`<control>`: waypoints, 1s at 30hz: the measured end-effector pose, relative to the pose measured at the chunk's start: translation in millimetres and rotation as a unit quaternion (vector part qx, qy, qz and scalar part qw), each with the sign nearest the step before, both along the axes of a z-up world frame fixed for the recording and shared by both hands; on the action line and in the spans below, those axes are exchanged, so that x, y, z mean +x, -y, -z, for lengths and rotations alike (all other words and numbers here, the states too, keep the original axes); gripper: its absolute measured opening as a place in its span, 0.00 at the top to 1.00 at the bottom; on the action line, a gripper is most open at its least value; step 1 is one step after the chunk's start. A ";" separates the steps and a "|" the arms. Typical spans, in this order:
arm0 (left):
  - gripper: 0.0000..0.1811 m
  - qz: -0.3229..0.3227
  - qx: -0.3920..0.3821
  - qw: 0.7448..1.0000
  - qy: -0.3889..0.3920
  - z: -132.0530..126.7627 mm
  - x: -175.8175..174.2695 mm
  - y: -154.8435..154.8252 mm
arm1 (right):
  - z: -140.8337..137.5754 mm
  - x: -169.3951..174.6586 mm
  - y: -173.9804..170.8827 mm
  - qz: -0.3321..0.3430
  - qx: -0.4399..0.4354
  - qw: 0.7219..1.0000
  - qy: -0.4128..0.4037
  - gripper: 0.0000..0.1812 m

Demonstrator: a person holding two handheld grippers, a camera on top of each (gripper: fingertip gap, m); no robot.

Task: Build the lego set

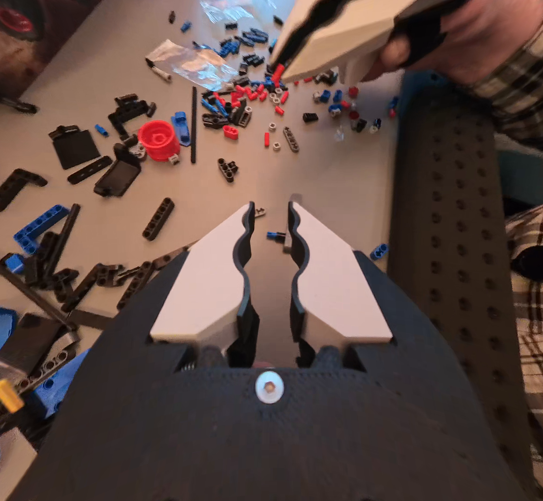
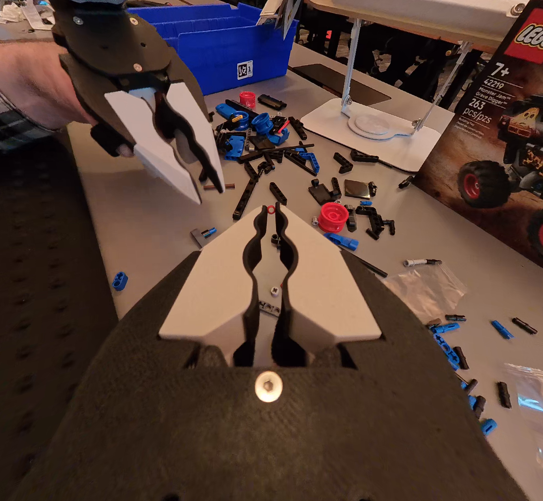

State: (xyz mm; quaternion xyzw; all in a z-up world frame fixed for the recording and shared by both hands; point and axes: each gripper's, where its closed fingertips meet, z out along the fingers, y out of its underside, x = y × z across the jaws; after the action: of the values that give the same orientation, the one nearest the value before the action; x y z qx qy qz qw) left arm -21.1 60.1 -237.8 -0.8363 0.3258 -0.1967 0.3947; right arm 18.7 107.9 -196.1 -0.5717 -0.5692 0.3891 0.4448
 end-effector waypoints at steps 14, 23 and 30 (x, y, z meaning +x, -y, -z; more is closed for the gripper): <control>0.97 0.057 -0.021 0.988 -0.143 50.3 29.8 -0.3 | 1.1 0.8 -0.8 0.003 0.008 1.000 0.003 0.99; 0.97 0.029 -0.009 0.991 -0.132 45.1 23.4 -0.9 | 0.7 1.1 -1.8 0.006 0.012 1.000 0.002 0.99; 0.97 0.025 -0.019 0.991 -0.127 48.3 21.2 0.1 | 1.7 1.4 -3.0 0.008 0.014 1.000 0.004 0.99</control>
State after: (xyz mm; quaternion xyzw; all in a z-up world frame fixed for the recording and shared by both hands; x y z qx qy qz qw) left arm 0.1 60.0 -286.1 -0.8537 0.3899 -0.1048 0.3288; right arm 20.0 111.0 -197.8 -0.5716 -0.5715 0.3752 0.4538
